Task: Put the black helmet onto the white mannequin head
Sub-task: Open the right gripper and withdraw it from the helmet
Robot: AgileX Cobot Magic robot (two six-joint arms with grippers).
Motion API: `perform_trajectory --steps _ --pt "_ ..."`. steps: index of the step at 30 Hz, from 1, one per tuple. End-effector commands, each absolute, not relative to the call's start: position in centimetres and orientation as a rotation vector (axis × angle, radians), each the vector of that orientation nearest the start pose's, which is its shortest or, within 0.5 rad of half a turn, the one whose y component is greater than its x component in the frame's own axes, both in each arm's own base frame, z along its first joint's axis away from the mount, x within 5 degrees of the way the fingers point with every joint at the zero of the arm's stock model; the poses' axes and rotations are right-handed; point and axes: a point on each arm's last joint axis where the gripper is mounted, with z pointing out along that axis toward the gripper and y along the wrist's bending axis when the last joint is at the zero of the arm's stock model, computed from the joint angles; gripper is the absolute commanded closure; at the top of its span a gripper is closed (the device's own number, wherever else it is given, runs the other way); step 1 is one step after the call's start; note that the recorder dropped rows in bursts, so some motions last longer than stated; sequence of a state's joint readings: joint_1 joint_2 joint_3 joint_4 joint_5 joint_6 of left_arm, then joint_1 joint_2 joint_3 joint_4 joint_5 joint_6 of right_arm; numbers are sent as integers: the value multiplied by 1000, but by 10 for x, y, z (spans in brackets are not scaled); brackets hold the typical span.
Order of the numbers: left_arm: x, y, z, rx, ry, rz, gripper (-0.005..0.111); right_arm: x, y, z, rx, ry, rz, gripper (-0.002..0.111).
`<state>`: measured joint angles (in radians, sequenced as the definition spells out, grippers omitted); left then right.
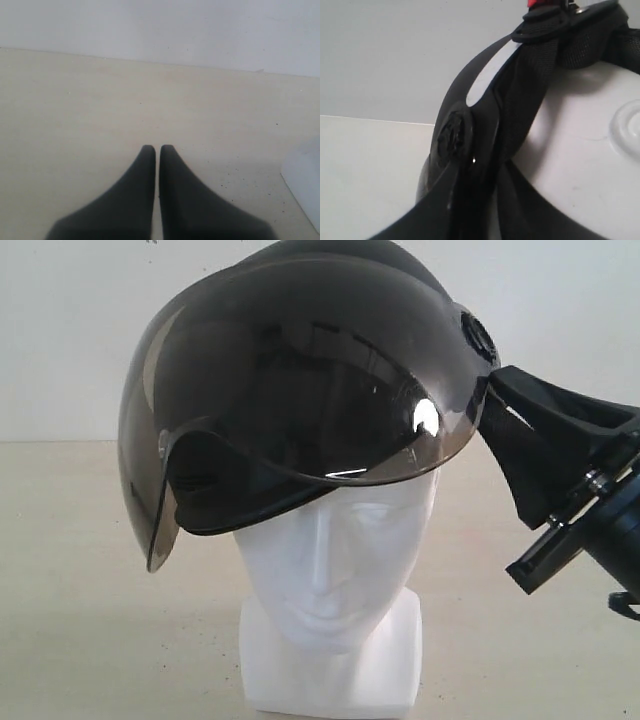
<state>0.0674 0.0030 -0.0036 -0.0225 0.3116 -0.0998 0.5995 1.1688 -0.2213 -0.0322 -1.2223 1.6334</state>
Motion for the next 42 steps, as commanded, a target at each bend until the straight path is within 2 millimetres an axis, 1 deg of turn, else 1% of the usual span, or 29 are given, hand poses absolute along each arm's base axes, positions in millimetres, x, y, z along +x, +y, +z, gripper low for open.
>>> perform_trajectory --steps 1,7,9,14,17,22,24,27,30,34,35,38,39,42 --pt "54 3 185 -155 1788 -45 102 154 101 262 678 1224 1864 109" --pt "54 3 185 -155 1788 -45 102 145 92 276 643 1128 1865 109" --pt "54 3 185 -155 1788 -45 102 143 91 277 648 1139 1861 109" --pt "54 3 185 -155 1788 -45 102 139 87 284 608 1101 1835 109" --pt "54 3 185 -155 1788 -45 102 134 80 290 590 1060 1789 109" --pt "54 3 185 -155 1788 -45 102 125 69 298 587 1041 1715 109" --pt "54 3 185 -155 1788 -45 102 119 65 302 556 1028 1669 109" --pt "54 3 185 -155 1788 -45 102 110 60 306 458 1040 1544 109" --pt "54 3 185 -155 1788 -45 102 102 56 308 383 1111 1424 109" --pt "54 3 185 -155 1788 -45 102 95 56 315 178 1298 1129 109" --pt "54 3 185 -155 1788 -45 102 93 56 319 104 1347 1040 109" --pt "54 3 185 -155 1788 -45 102 86 56 342 -81 1469 860 109" --pt "54 3 185 -155 1788 -45 102 84 57 346 -124 1524 825 109" --pt "54 3 185 -155 1788 -45 102 74 53 372 -210 1625 764 109"
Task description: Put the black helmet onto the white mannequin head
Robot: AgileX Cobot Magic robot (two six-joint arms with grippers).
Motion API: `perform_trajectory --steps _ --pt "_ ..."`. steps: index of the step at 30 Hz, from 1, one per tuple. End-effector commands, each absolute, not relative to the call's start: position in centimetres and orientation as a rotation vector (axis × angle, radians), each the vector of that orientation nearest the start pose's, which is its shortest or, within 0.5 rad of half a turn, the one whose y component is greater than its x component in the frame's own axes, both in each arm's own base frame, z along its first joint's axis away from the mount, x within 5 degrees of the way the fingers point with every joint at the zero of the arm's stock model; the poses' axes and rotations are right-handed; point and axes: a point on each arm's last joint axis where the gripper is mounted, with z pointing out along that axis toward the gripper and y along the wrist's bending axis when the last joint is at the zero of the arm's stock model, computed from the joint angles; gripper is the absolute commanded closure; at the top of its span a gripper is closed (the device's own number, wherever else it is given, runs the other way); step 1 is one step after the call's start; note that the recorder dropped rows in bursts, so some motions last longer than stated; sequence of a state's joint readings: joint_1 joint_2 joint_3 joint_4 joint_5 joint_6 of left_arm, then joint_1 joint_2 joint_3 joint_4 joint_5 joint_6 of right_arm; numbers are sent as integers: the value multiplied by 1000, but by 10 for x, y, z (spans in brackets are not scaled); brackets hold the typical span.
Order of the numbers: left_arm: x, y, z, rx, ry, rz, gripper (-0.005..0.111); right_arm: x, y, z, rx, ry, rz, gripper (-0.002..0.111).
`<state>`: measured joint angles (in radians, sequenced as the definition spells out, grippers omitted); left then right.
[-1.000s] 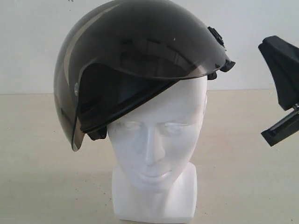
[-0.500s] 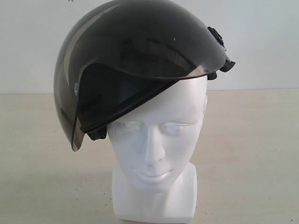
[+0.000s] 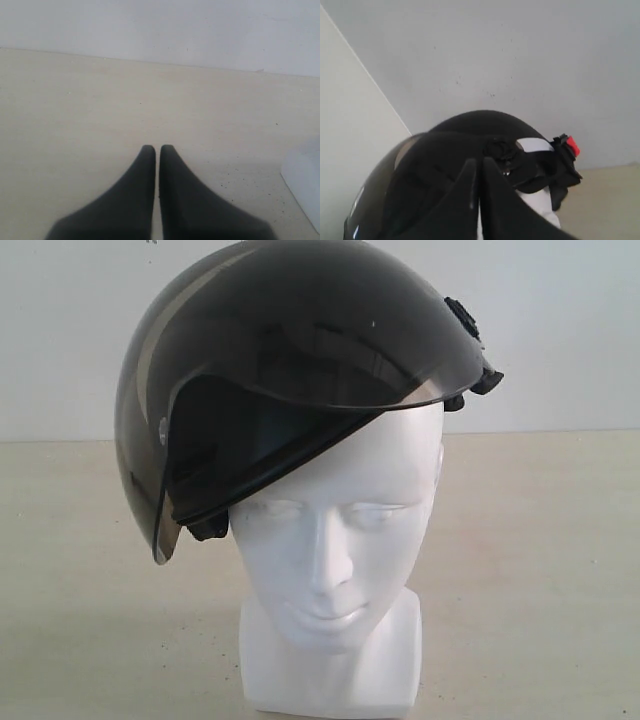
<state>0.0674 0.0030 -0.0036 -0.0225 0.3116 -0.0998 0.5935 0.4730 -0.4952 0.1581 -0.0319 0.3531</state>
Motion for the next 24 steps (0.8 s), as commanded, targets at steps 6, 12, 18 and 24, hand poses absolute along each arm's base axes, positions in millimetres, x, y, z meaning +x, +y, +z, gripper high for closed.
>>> perform_trajectory --steps 6,12,18,24 --pt "54 3 185 -155 1788 -45 102 52 23 421 -220 1880 497 109" --pt "54 3 185 -155 1788 -45 102 54 10 440 -274 2096 215 109" --pt "54 3 185 -155 1788 -45 102 53 26 437 -378 2142 359 109" --pt "54 5 186 -38 1781 80 102 54 24 437 -381 2132 318 109"
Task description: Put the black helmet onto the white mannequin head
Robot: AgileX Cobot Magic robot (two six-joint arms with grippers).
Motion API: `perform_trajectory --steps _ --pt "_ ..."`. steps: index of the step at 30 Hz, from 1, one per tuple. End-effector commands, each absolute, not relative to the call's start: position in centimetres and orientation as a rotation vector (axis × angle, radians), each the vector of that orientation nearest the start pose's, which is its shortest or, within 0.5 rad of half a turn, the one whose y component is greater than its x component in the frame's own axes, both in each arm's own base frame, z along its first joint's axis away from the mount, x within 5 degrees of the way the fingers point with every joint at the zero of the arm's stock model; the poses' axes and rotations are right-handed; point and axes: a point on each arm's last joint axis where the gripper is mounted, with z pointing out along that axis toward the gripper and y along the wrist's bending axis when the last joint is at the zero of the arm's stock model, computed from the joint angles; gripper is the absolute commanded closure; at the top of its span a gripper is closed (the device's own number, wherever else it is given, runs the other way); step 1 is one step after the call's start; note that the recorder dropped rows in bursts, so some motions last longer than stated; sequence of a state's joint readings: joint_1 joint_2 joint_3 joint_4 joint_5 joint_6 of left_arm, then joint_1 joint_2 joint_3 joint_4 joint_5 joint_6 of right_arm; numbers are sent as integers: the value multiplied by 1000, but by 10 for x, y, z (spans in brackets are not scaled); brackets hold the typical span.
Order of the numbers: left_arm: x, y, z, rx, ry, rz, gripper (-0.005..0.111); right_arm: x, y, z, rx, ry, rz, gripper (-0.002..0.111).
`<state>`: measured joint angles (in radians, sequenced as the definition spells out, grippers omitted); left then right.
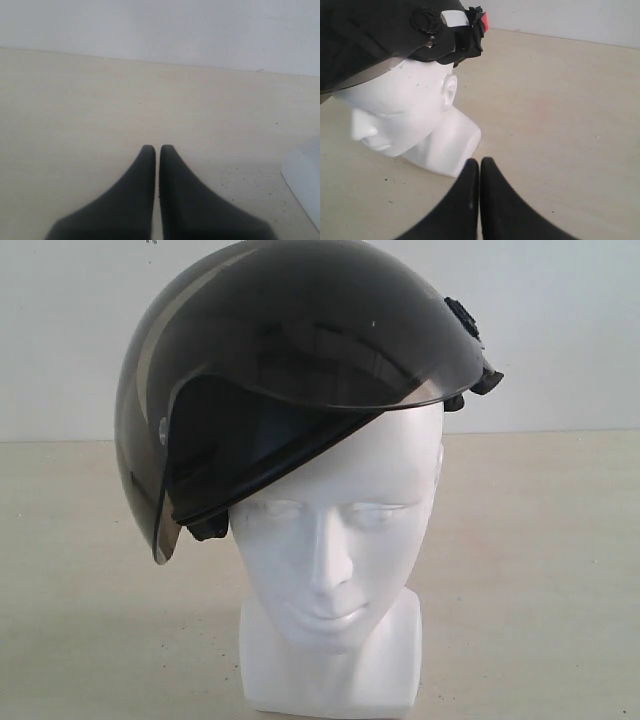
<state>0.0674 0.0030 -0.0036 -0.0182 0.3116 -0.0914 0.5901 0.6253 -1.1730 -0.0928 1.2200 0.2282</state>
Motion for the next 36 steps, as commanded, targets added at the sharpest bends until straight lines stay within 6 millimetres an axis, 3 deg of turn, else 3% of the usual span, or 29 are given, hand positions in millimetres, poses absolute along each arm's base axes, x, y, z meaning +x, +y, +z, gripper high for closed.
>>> perform_trajectory --steps 1,3,5,7,13,17,21,25,28,32,36 --pt "55 5 188 -31 1762 85 102 55 23 437 -379 2130 305 109" --pt "56 3 196 -121 1673 -30 102 57 23 437 -375 2135 292 109" --pt "56 2 206 -349 1531 -288 102 62 24 434 -353 2152 266 109" --pt "56 4 215 -490 1400 -440 102 71 27 429 -331 2189 231 109" --pt "48 14 240 -509 1071 -444 102 101 48 410 -396 2318 167 109" --pt "46 13 250 -613 1022 -633 102 122 57 410 -429 2347 78 109" --pt "55 4 274 -601 1268 -626 102 135 62 428 -427 2304 39 109" --pt "80 2 310 -626 1420 -615 102 146 69 459 -447 2226 47 109" --pt "106 0 337 -596 1569 -570 102 152 73 481 -468 2164 50 109" --pt "146 -6 364 -447 1892 -462 102 158 70 505 -448 2078 -21 109" --pt "182 -7 384 -448 2006 -479 102 169 62 522 -368 2012 -166 109"
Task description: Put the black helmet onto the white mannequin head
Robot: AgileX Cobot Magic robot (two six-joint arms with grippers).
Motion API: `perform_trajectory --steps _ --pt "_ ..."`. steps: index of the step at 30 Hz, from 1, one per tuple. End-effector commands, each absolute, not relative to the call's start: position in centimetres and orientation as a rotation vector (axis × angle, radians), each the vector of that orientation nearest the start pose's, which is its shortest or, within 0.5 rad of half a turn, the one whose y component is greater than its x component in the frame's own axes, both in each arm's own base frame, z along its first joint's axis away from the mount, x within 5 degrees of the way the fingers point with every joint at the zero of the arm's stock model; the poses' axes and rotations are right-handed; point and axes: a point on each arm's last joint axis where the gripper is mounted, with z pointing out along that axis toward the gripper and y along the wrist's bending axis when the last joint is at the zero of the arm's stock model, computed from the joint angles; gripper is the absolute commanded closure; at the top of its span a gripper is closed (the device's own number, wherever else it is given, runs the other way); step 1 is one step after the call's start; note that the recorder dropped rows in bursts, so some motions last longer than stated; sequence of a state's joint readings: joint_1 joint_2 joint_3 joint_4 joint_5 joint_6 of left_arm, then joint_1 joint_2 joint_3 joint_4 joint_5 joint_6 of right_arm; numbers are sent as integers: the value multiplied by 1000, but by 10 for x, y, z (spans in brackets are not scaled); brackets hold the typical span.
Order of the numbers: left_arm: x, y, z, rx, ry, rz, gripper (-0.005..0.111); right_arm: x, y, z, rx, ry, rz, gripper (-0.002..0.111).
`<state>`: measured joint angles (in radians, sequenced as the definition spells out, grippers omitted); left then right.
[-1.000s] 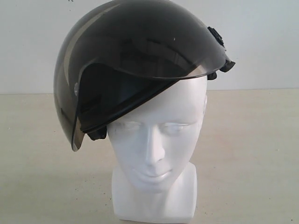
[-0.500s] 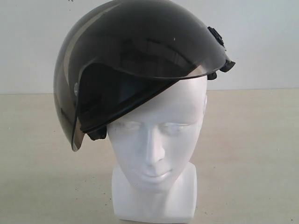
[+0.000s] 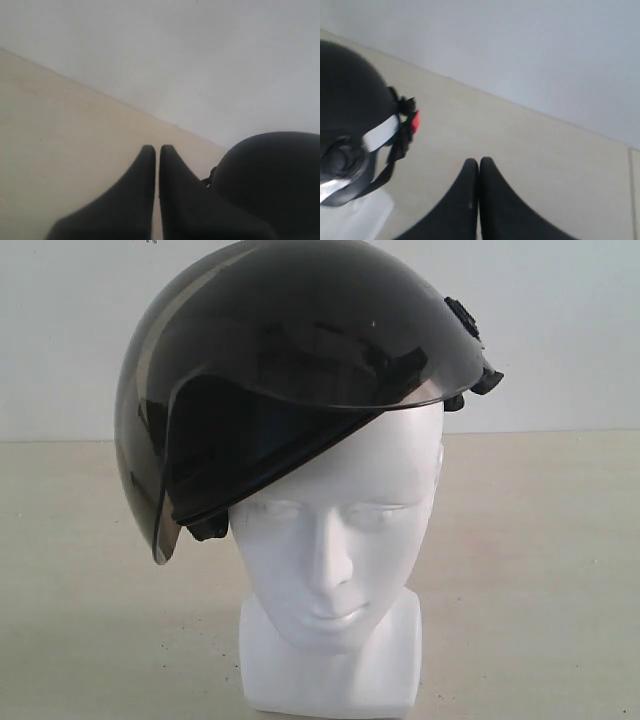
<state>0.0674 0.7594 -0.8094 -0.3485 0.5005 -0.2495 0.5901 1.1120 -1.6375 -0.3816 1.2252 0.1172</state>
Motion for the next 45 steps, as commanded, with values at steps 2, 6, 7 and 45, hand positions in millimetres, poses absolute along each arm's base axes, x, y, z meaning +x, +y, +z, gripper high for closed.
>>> perform_trajectory --steps 2,6,7,45 --pt "197 -8 393 -453 2021 -498 102 175 59 522 -327 2013 -210 109" --pt "216 -10 404 -439 2080 -529 102 185 51 513 -287 2079 -217 109" --pt "218 -10 403 -422 2097 -522 102 187 49 509 -291 2093 -233 109" --pt "219 -5 401 -102 2144 -257 102 209 43 513 -321 1985 826 109"
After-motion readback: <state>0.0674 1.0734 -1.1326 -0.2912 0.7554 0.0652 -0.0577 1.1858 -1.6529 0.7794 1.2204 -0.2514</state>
